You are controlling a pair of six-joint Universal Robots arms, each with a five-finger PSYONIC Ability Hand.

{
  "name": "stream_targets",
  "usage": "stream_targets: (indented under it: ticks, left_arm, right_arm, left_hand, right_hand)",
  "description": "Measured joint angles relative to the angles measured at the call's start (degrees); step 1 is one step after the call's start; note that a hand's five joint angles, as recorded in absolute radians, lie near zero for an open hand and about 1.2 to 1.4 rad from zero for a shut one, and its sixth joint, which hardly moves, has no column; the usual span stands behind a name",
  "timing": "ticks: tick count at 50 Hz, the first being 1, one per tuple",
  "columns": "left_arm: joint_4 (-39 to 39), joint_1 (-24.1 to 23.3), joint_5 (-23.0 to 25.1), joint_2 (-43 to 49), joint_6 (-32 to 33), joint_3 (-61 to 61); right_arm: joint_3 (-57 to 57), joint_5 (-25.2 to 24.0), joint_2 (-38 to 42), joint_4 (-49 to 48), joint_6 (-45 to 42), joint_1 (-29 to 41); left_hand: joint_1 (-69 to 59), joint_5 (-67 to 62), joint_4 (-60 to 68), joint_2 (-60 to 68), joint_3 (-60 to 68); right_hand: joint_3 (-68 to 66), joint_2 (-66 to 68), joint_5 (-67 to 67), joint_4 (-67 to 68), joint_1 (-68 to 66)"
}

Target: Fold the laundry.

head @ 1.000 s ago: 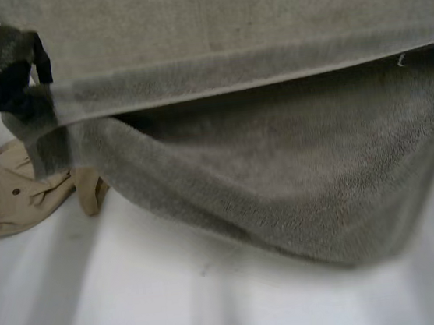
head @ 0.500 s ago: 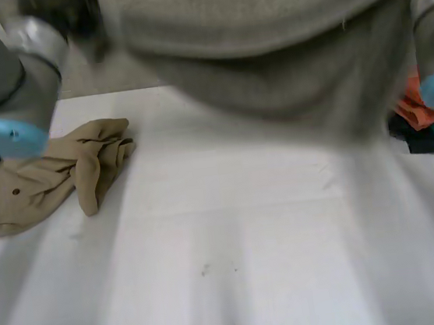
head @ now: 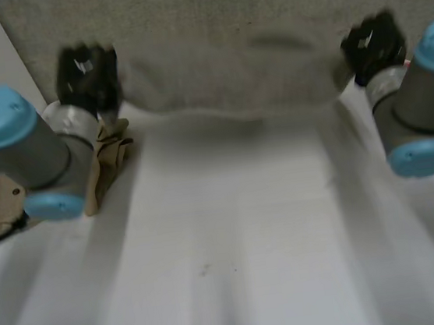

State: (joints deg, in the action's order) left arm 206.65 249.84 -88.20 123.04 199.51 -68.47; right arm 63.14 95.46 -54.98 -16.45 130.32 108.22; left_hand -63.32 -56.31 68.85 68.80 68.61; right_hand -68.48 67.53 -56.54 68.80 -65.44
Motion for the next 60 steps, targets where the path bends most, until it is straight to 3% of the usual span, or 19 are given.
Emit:
stream_targets:
  ticks: [7,15,18,20,21,36,44,50,56,59,60]
  left_arm:
    - [-9.5,-0.1,-0.1,4.5,0.1,-6.2]
    - [-22.0,0.9,-0.2,3.4,-0.4,-10.8]
    - [-24.7,1.5,0.0,1.0,-0.7,-12.4]
    - [-25.0,1.5,0.1,0.4,-0.7,-12.7]
    - [-25.5,1.7,0.2,-1.5,-0.8,-14.3]
    - [-18.0,1.4,3.0,-7.7,0.0,-26.4]
    - [-8.1,1.4,3.6,-5.5,0.3,-27.4]
    - [-5.0,1.3,3.5,-1.3,3.0,-25.1]
    - [-4.9,1.2,3.5,2.8,8.2,-22.4]
    - [-5.1,1.2,3.4,3.9,10.0,-21.8]
    - [-5.1,1.3,3.3,3.9,10.2,-21.7]
  right_arm:
    - [6.1,0.2,5.5,5.8,0.0,0.1]
    - [14.9,-0.6,2.6,8.2,0.1,-0.4]
    - [17.9,-0.8,0.1,8.2,0.2,-0.8]
    - [18.3,-0.8,-0.2,8.2,0.2,-0.9]
    - [19.9,-0.9,-1.3,8.1,0.2,-1.5]
    - [25.8,-4.2,-6.6,8.0,0.2,-8.0]
    - [26.6,-4.7,-6.7,8.0,0.2,-8.2]
    - [27.2,-4.6,-6.6,7.9,0.3,-8.2]
    - [27.4,-4.6,-6.6,7.8,0.3,-8.3]
    - [27.4,-4.5,-6.6,7.8,0.2,-8.2]
    - [27.3,-4.4,-6.6,7.8,0.2,-8.2]
  left_hand:
    - [0.0,0.0,0.0,0.0,0.0]
    - [1.2,3.0,-6.2,-6.4,-6.2]
    - [12.3,13.9,-16.6,-17.1,-16.8]
    - [12.3,13.9,-16.6,-17.1,-16.8]
    - [23.3,24.7,-27.4,-27.3,-26.8]
    - [28.0,31.3,-33.6,-33.3,-32.9]
    - [27.9,31.0,-33.5,-33.3,-32.9]
    - [26.2,29.1,-31.8,-31.7,-31.6]
    - [19.2,23.0,-25.4,-25.4,-25.2]
    - [0.4,2.4,-3.7,-3.8,-3.9]
    - [0.4,1.6,-2.7,-2.7,-2.9]
  right_hand:
    - [0.0,0.0,0.0,0.0,0.0]
    - [0.0,0.0,0.0,0.0,0.0]
    - [0.0,0.0,0.0,0.0,0.0]
    - [0.0,0.0,0.0,0.0,0.0]
    - [0.0,0.0,0.0,0.0,0.0]
    - [0.0,0.0,0.0,0.0,0.0]
    - [0.0,0.0,0.0,0.0,0.0]
    - [0.0,0.0,0.0,0.0,0.0]
    - [0.0,0.0,0.0,0.0,0.0]
    - [0.0,0.0,0.0,0.0,0.0]
    - [0.0,0.0,0.0,0.0,0.0]
